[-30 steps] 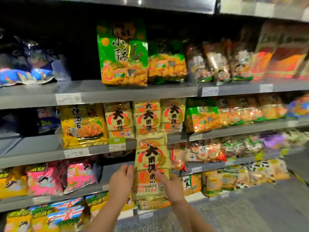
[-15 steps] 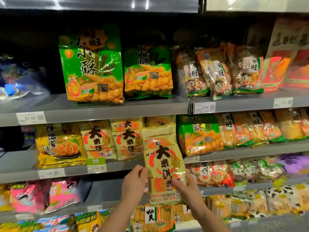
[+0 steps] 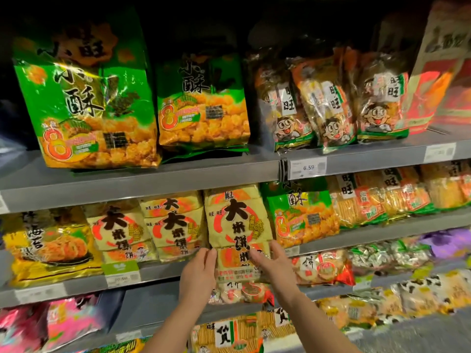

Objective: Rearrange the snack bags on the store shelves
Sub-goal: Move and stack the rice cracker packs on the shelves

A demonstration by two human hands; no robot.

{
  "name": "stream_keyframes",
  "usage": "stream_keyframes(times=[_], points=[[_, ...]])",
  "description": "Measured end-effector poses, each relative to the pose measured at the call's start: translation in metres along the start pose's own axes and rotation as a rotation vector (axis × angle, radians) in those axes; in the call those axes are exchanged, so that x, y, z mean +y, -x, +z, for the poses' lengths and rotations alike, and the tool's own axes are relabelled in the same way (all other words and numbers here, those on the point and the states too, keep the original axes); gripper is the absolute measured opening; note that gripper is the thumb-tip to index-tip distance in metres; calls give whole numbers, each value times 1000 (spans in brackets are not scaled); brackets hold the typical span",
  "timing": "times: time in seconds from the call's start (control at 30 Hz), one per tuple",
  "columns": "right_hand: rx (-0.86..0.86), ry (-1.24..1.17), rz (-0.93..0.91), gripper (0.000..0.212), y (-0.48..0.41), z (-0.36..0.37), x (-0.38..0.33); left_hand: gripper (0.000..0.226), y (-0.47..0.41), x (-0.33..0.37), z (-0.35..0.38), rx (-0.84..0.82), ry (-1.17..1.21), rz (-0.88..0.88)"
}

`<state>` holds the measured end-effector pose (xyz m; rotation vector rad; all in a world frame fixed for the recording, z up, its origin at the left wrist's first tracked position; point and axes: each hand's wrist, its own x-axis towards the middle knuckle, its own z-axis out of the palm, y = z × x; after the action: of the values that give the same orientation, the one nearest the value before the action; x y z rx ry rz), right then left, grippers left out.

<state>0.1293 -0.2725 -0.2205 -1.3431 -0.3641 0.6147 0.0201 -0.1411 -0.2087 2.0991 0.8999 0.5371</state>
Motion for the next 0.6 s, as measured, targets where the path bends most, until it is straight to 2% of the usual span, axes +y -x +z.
stream_keyframes(times=[0.07,0.13,0.2,0.3,0.4,0.5,0.53,0.6], points=[[15,-10,-2,100,-11,10,-3,30,-7,-3,0,8,-31,9],[27,17,-4,80,-22,17,-5,30,-13,-8,-1,-6,-84,-17],[66,12,-40,66,-29,22,-2,40,-17,-12,-1,-71,-166,-65],[137,39,-62,71,-39,27,8,50,-23,-16,4,-180,-259,-99],[225,103,-49,60,-45,38,13,34,-28,-12,9,-218,-210,-58],[303,173,-78,37,-52,42,12,22,-36,-7,13,-199,-175,-2],[330,221,-83,36,-54,41,12,22,-39,-7,15,-199,-183,12],[385,347,-78,46,-59,39,12,19,-43,-6,20,-196,-194,32]])
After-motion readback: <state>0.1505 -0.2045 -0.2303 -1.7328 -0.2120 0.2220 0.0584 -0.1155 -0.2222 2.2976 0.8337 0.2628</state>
